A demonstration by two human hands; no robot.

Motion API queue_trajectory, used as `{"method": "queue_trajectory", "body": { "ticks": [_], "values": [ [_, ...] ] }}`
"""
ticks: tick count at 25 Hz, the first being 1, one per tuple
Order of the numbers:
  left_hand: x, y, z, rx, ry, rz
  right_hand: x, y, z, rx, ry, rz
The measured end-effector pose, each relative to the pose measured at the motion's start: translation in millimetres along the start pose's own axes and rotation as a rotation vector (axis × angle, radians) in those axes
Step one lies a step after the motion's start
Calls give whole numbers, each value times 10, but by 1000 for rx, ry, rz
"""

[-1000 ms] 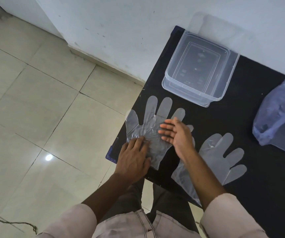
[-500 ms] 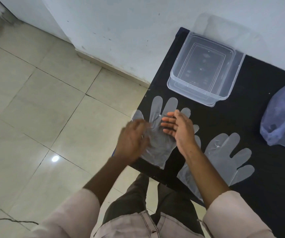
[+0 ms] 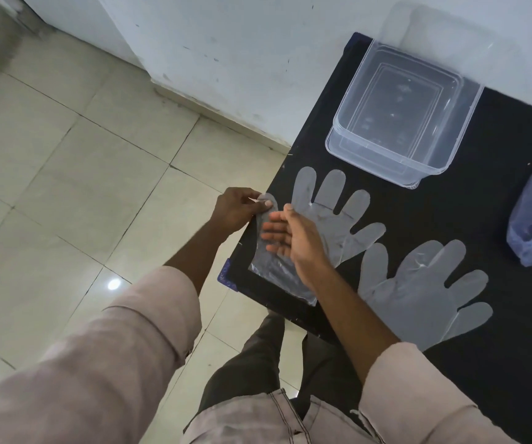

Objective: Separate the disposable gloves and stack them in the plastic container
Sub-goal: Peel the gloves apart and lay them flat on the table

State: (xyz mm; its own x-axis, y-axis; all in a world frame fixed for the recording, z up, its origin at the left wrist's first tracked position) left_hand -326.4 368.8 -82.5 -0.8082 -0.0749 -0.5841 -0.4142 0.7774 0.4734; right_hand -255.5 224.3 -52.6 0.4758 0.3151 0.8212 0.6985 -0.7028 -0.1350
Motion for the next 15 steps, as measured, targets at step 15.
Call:
{"method": "queue_trajectory", "body": {
  "ticks": [15],
  "values": [
    [66,-37,95,-2,6,-37,-273,281,-360,106,-111,-141]
  ]
}}
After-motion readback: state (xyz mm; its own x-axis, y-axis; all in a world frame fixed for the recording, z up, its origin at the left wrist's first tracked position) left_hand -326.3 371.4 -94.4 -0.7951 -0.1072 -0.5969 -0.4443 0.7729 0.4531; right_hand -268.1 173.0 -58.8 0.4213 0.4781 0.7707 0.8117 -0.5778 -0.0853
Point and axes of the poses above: each hand's wrist, its own z-axis towards the middle knuckle, its own y-axis out of the back of the hand, x = y × z, the point moved 1 cm from there along z, towards the middle knuckle, and after that the axes turned 11 degrees about y, right-handed, at the moved point
